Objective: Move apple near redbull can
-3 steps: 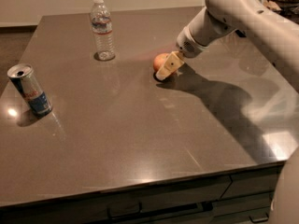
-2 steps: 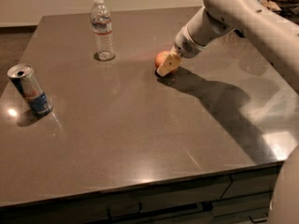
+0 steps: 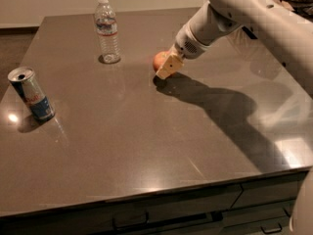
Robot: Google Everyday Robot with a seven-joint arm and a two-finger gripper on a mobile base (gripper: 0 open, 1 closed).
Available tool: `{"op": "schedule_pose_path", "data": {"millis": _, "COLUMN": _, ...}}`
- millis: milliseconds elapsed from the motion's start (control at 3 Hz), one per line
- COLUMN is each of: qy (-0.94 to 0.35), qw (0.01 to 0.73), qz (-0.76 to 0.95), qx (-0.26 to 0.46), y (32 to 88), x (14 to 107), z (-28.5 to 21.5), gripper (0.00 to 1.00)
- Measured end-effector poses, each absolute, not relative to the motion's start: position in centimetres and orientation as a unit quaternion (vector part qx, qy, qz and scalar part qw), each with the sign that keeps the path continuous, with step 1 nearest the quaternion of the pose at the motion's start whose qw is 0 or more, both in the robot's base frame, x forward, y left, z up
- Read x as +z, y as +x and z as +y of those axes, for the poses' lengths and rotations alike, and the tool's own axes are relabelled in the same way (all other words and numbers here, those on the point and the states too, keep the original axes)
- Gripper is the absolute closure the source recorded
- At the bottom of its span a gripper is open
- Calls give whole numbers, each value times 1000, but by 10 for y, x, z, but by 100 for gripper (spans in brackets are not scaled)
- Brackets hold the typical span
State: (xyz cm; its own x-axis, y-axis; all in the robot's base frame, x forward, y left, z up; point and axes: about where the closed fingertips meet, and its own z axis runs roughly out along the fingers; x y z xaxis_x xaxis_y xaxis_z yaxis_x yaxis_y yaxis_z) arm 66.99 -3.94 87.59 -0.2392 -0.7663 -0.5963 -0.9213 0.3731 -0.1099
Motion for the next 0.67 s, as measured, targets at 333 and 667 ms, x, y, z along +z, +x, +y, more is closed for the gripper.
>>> {"op": "schedule_pose_path", "data": {"millis": 333, "qy": -589, "qw": 298, "qz": 738, "qx": 141, "y": 650, "x": 887, "z": 2, "gripper": 100}}
{"op": "schedule_pose_path", "data": {"millis": 667, "qy": -639, "qw": 293, "qz": 695, "qx": 150, "y": 622, "x": 888, "z": 55, "gripper": 100}}
